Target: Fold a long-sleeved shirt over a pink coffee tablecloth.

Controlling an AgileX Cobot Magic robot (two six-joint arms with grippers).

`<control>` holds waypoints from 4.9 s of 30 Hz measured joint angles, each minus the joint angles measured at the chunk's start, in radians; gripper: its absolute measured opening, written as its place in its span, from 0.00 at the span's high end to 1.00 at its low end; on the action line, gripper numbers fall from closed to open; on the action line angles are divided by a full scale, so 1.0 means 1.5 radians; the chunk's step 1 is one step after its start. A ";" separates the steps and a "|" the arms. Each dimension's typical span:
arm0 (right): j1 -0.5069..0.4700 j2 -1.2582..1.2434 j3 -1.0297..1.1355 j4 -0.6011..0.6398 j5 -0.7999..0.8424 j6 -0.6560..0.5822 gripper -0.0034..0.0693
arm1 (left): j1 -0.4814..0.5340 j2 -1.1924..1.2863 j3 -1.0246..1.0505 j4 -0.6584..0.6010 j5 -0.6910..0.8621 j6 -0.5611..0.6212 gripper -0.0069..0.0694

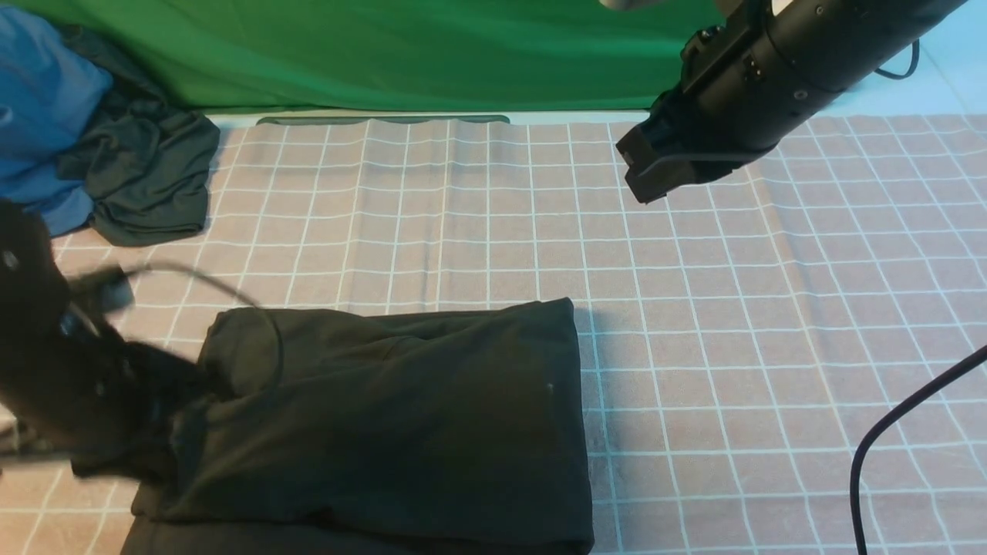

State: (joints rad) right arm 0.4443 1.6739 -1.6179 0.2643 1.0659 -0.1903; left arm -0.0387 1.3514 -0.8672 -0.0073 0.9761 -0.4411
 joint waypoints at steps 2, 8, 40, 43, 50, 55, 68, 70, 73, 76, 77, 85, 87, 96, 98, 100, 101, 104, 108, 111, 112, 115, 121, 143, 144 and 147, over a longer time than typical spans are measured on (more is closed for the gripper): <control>-0.002 0.000 0.000 0.000 0.000 0.001 0.90 | 0.000 -0.013 -0.052 0.005 0.015 0.000 0.89; -0.015 0.000 0.000 -0.001 0.002 0.002 0.90 | 0.018 0.019 -0.192 0.001 0.043 0.005 0.89; -0.016 0.000 0.000 -0.002 -0.032 -0.014 0.90 | 0.099 0.361 -0.216 -0.135 -0.202 0.263 0.12; -0.016 0.000 0.000 -0.002 -0.042 -0.015 0.90 | 0.099 0.364 -0.218 -0.137 -0.202 0.294 0.21; -0.016 0.000 0.000 -0.020 -0.055 -0.017 0.90 | 0.099 0.369 -0.219 -0.156 -0.194 0.355 0.66; -0.022 0.000 0.000 -0.065 -0.050 -0.009 0.90 | 0.099 0.362 -0.219 -0.150 -0.187 0.357 0.83; -0.079 0.111 0.000 -0.035 -0.026 0.063 0.52 | 0.099 0.321 -0.228 -0.137 -0.181 0.360 0.83; -0.073 0.144 0.000 0.002 -0.030 0.049 0.33 | 0.099 0.321 -0.228 -0.137 -0.181 0.360 0.83; -0.063 0.180 0.000 0.044 -0.033 0.029 0.20 | 0.099 0.321 -0.228 -0.137 -0.181 0.360 0.83; -0.046 0.212 0.000 0.070 -0.046 0.018 0.15 | 0.099 0.321 -0.228 -0.137 -0.181 0.360 0.83; -0.040 0.223 0.000 0.075 -0.053 0.017 0.15 | 0.099 0.321 -0.228 -0.137 -0.181 0.360 0.83; -0.009 0.265 -0.001 0.102 -0.122 0.016 0.14 | 0.099 0.321 -0.228 -0.137 -0.181 0.360 0.83; -0.008 0.280 -0.001 0.106 -0.133 0.016 0.14 | 0.099 0.321 -0.228 -0.137 -0.181 0.360 0.83; -0.003 0.324 -0.001 0.173 -0.146 -0.031 0.31 | 0.099 0.321 -0.228 -0.137 -0.181 0.360 0.83; 0.001 0.324 -0.001 0.178 -0.148 -0.051 0.47 | 0.099 0.321 -0.228 -0.137 -0.181 0.360 0.83; 0.003 0.324 -0.001 0.181 -0.151 -0.066 0.67 | 0.099 0.321 -0.228 -0.137 -0.181 0.360 0.83; 0.004 0.324 -0.001 0.181 -0.153 -0.071 0.76 | 0.099 0.321 -0.228 -0.137 -0.181 0.360 0.83; 0.004 0.324 -0.003 0.182 -0.159 -0.076 0.80 | 0.099 0.321 -0.228 -0.143 -0.183 0.361 0.83; -0.003 0.325 -0.018 0.182 -0.159 -0.081 0.79 | 0.099 0.321 -0.232 -0.162 -0.199 0.358 0.83; -0.018 0.325 -0.046 0.180 -0.162 -0.081 0.79 | 0.099 0.321 -0.253 -0.185 -0.207 0.355 0.83; -0.027 0.325 -0.056 0.179 -0.165 -0.081 0.79 | 0.099 0.321 -0.262 -0.192 -0.211 0.353 0.83; -0.050 0.325 -0.086 0.177 -0.170 -0.081 0.79 | 0.099 0.322 -0.289 -0.208 -0.233 0.332 0.83; -0.073 0.325 -0.113 0.161 -0.182 -0.079 0.79 | 0.099 0.343 -0.329 -0.229 -0.262 0.328 0.83; -0.072 0.348 -0.117 0.104 -0.275 -0.066 0.41 | 0.099 0.391 -0.370 -0.278 -0.332 0.353 0.41; -0.072 0.348 -0.121 0.101 -0.270 -0.066 0.41 | 0.099 0.390 -0.372 -0.278 -0.330 0.353 0.37; -0.072 0.340 -0.148 0.065 -0.217 -0.066 0.53 | 0.099 0.362 -0.387 -0.260 -0.287 0.347 0.25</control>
State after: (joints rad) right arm 0.3356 2.1840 -1.8403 0.3613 0.7405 -0.2896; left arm 0.1096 1.8947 -1.4484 -0.3975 0.5456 0.0788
